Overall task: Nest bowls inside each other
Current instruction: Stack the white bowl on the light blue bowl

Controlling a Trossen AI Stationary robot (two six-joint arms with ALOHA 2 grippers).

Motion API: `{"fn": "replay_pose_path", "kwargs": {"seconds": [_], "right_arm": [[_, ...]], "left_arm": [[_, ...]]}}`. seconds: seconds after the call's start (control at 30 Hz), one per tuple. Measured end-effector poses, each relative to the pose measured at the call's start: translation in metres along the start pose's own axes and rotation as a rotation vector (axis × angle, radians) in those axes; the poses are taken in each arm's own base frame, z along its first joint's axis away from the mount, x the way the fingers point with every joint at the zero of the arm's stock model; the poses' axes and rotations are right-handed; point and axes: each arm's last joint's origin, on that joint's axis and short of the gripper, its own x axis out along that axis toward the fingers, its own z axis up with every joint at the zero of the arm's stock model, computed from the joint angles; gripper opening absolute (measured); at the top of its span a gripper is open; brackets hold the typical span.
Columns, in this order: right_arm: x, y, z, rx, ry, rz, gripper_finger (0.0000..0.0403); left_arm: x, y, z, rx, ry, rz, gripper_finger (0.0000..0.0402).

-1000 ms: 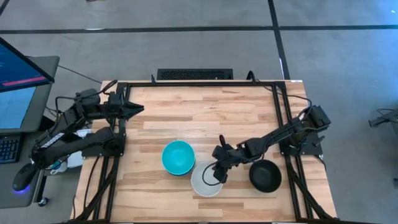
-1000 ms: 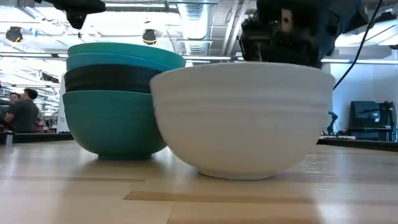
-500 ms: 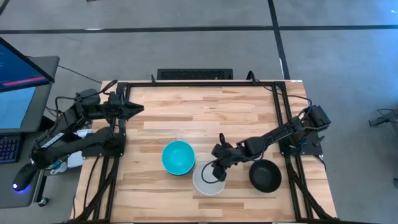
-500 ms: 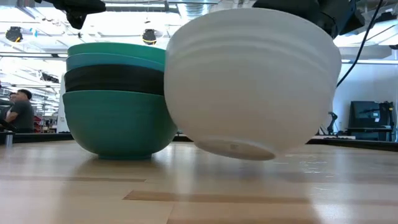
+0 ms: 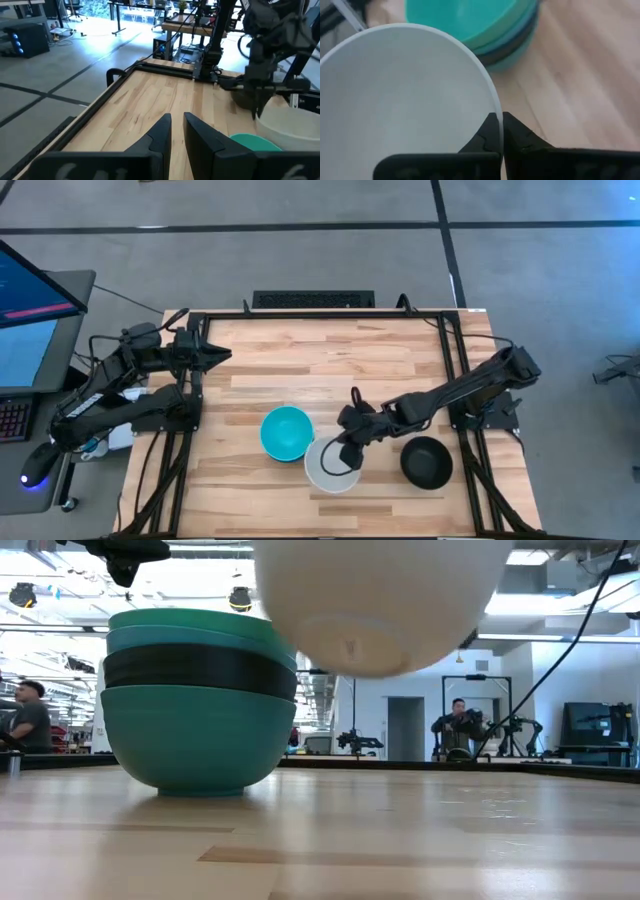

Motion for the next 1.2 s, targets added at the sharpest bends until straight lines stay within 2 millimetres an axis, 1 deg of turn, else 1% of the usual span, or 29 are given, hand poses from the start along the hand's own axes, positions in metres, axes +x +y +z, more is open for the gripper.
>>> {"fn": "replay_pose_path", "kwargs": {"seconds": [0.07,0.17,0.33,0.53,0.67,0.77,0.87,0.93,1.0,1.07,1.1,1.13,1.2], "right_arm": [[-0.009,0.000,0.004,-0.011,0.005,-0.020,0.0011],[-0.018,0.001,0.015,-0.015,-0.041,-0.028,0.0011],[-0.028,-0.001,0.035,-0.036,-0.120,-0.058,0.0011],[-0.036,-0.009,0.064,-0.095,-0.203,-0.098,0.0011],[-0.037,-0.019,0.073,-0.103,-0.219,-0.131,0.0011],[-0.038,-0.024,0.083,-0.077,-0.282,-0.116,0.0011],[-0.028,-0.026,0.094,-0.078,-0.344,-0.083,0.0011],[-0.025,-0.029,0.094,-0.079,-0.326,-0.082,0.0011],[-0.015,-0.027,0.102,-0.074,-0.332,-0.067,0.0011],[-0.006,-0.031,0.094,-0.088,-0.233,-0.097,0.0011],[0.001,-0.029,0.094,-0.098,-0.217,-0.091,0.0011],[0.007,-0.024,0.100,-0.108,-0.241,-0.058,0.0011],[0.008,-0.018,0.106,-0.120,-0.250,-0.047,0.0011]], "left_arm": [[0.000,0.000,0.000,0.000,0.000,0.001,0.0041],[0.000,0.000,0.000,0.001,-0.003,0.000,0.0041],[0.000,0.000,0.000,0.001,-0.002,0.000,0.0041],[0.000,0.000,0.000,0.000,-0.001,0.000,0.0041],[0.000,0.000,0.000,0.004,-0.001,0.000,0.0041],[0.000,0.000,0.000,0.006,-0.001,0.000,0.0041],[0.000,0.000,0.000,0.014,0.000,0.000,0.0041],[0.000,0.000,0.000,0.015,0.000,0.000,0.0041],[0.000,0.000,0.000,0.015,0.000,0.000,0.0041],[0.000,0.000,0.000,0.015,0.000,-0.001,0.0041],[0.000,0.000,0.000,0.015,0.000,0.000,0.0041],[0.000,0.000,0.000,0.018,0.000,0.003,0.0041],[0.000,0.001,0.000,0.031,0.001,0.021,0.0041]]}}
